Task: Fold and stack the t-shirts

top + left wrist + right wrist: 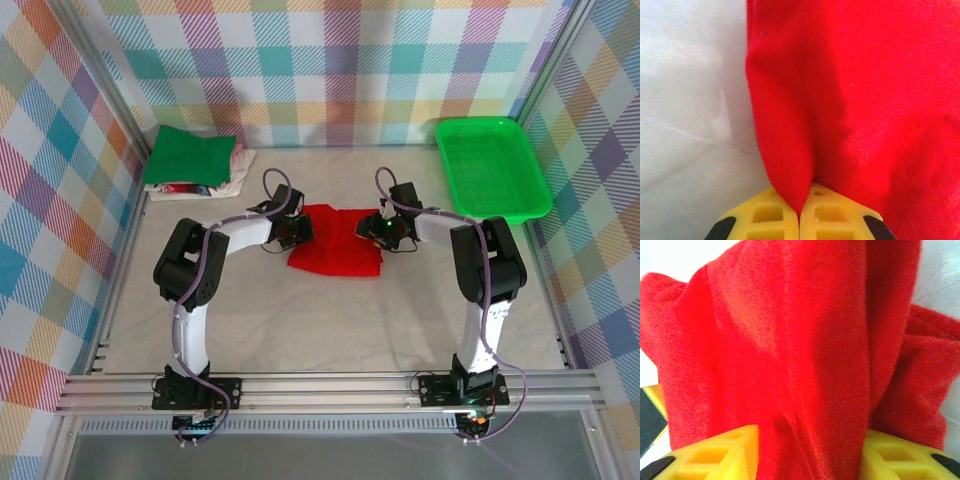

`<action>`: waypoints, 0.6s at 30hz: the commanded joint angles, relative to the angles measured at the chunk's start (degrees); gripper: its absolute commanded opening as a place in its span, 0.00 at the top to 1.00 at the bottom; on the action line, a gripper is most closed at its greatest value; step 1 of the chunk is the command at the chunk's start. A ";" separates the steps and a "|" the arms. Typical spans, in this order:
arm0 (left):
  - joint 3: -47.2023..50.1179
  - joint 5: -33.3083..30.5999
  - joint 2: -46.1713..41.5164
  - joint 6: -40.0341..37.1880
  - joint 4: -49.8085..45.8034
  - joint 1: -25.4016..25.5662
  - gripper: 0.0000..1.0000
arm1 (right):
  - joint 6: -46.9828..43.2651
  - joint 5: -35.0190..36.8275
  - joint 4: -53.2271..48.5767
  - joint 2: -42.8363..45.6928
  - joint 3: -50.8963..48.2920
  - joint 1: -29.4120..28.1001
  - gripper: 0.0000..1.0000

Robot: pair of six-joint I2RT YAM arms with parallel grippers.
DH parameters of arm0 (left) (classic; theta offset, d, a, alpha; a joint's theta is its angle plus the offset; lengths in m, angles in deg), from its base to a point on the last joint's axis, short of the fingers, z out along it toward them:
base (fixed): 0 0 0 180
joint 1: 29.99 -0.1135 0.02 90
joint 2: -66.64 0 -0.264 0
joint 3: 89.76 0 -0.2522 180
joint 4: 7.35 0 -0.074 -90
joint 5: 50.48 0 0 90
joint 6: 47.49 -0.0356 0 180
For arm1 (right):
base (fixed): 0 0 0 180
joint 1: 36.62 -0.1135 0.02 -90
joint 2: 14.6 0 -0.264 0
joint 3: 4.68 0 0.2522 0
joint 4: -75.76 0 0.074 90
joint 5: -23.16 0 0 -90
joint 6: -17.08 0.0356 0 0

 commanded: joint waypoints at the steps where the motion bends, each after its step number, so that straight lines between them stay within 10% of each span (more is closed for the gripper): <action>1: 0.13 2.76 0.50 0.33 2.80 -0.11 1.00 | 0.45 -1.66 1.01 2.58 -1.60 0.91 0.52; 18: 0.25 -9.71 -5.47 -10.18 -7.43 -6.93 1.00 | -8.70 14.51 0.76 25.31 -11.35 2.52 0.24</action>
